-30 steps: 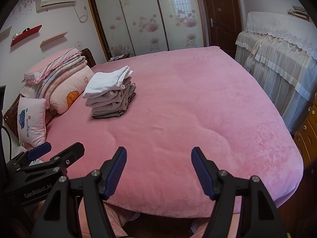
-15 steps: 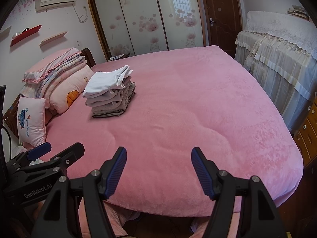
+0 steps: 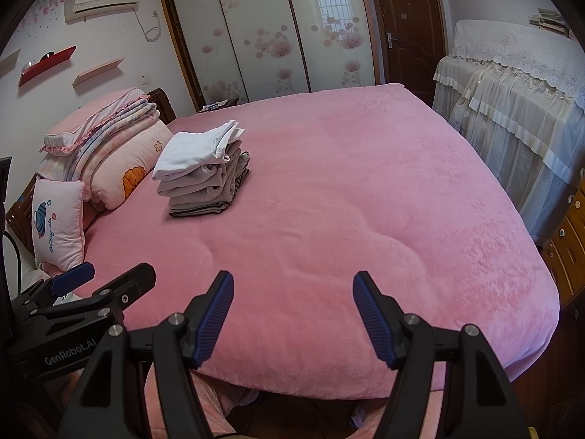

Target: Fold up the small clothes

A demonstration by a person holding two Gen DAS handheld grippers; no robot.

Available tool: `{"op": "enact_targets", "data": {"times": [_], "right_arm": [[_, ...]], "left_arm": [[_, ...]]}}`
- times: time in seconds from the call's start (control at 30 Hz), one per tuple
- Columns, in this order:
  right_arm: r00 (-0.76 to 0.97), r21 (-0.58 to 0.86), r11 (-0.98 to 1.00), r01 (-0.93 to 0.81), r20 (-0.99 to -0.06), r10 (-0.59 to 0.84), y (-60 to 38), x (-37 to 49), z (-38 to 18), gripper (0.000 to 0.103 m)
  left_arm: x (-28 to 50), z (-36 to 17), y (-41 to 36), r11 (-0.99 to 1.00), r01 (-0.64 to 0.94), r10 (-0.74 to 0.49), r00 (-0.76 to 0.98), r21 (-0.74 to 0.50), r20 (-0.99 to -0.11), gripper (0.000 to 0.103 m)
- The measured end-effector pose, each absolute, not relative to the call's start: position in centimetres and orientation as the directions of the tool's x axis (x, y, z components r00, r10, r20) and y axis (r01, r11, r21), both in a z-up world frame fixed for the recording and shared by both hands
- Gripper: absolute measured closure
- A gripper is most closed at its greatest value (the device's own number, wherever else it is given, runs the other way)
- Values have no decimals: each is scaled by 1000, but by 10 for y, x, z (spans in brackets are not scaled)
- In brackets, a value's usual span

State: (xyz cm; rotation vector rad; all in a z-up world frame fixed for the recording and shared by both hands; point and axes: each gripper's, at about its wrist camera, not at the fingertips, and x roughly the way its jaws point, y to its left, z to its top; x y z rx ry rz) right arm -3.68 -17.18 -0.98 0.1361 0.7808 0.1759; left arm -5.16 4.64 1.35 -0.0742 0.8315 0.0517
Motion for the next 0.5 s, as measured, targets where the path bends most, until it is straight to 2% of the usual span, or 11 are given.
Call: {"op": "enact_targets", "data": {"times": [0.5], "right_arm": [[695,174,980,-93,-693,189,-178,-41,-16,35]], "left_arm": [[-46,11,49,997,-61,1,658,-52,-753,1]]}}
